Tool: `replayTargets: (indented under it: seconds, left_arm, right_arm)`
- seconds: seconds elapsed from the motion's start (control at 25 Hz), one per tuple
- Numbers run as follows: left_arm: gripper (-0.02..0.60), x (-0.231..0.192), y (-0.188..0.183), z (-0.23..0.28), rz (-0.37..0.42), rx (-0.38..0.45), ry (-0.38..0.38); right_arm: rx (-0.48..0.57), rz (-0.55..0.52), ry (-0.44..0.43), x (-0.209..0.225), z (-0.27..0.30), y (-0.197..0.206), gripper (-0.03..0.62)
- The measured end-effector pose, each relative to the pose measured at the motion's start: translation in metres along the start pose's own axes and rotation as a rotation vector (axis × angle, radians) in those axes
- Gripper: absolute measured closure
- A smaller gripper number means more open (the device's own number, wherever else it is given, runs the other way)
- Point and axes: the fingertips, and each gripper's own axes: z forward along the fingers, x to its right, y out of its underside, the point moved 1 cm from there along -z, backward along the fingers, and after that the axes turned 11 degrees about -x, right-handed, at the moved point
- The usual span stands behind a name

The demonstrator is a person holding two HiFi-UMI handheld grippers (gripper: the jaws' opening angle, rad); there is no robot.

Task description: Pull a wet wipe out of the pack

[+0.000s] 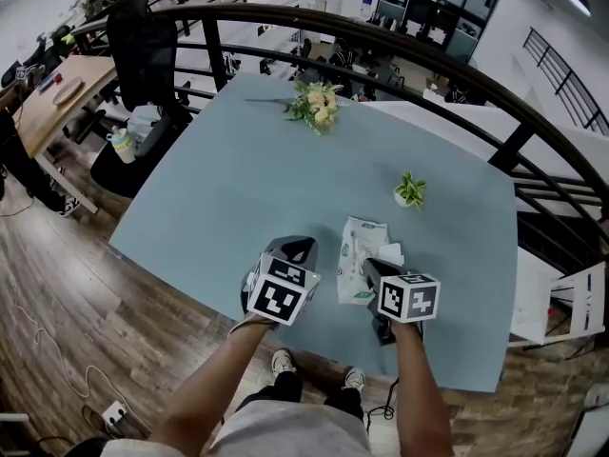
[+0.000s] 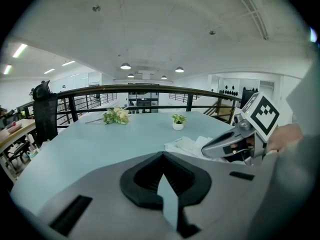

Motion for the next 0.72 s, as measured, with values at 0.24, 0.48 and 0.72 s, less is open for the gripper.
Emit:
replayTargets:
  seconds: [0.24,0.48,0.72]
  left_arm:
    - [0.588,0.002,-0.007,-0.004,0.011,0.012,0.006]
    - [0.588,0.002,-0.015,-0.004,0.033,0.032,0.01]
    - [0.588,0.005,-0.021,-0.006,0.054,0.038,0.02]
  right_arm:
    - [0.008,-0.004,0.016,-0.001,-0.005,-0.004,0.589]
    - [0.024,-0.002,0.03,0.001,-0.008,-0.008,0.589]
    - [0.038,0.005,0.04,0.0,-0.014,-0.01,0.589]
